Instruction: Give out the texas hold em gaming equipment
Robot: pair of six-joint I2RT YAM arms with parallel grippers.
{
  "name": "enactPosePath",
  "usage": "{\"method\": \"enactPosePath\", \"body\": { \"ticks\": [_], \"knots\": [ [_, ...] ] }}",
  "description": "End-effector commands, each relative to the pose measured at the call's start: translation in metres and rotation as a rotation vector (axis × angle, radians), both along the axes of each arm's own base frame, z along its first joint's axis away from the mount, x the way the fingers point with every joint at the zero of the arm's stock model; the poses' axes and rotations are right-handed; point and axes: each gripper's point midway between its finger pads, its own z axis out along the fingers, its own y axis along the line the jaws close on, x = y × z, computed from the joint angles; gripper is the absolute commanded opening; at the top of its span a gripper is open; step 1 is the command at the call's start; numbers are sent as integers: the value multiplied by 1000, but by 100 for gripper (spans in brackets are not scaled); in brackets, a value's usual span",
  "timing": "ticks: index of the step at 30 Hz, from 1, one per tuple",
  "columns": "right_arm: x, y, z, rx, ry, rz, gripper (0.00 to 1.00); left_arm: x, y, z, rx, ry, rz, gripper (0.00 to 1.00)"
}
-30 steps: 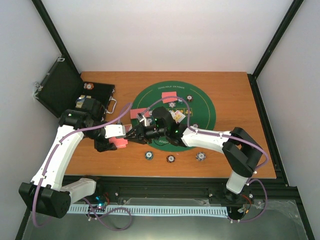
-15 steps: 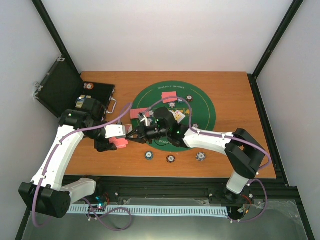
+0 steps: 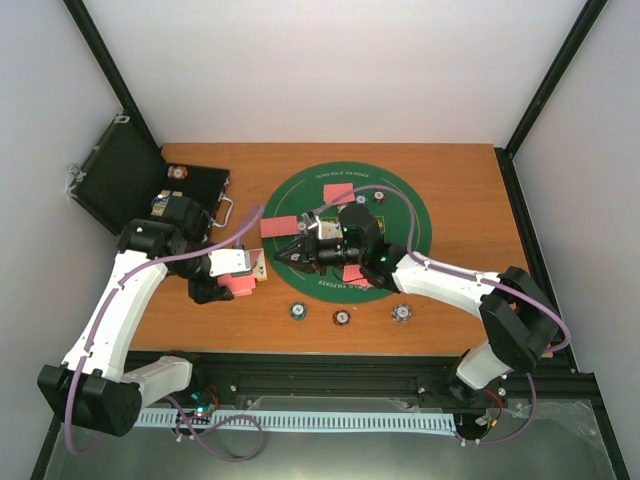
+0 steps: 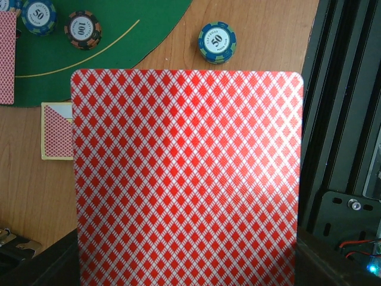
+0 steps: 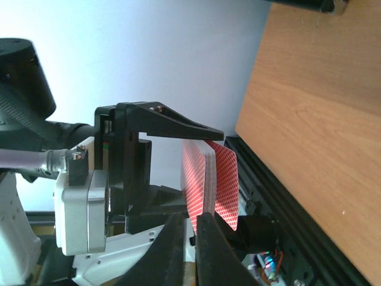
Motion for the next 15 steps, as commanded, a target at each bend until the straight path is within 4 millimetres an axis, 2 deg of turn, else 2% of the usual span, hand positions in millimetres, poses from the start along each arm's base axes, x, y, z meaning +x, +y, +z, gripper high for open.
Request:
{"method": "enactPosePath", "body": {
  "ticks": [1,2,5,12,15],
  "knots": [
    [-10,4,-2,-11,-5,43,19,4,-1,9,-9,-40,-8,3],
    [-12,8,-3,-11,-7,55,28,4,-1,9,-10,-40,-8,3],
    [-23,23,-3,-12,-15,102,35,5,-1,10,-11,-40,-6,3],
    [-37,46,-7,-24,-14,158,35,4,0,10,-6,-42,-6,3],
    [-42,53,-9,-33,-13,175,30,4,0,11,-8,-46,-6,3]
  ]
}}
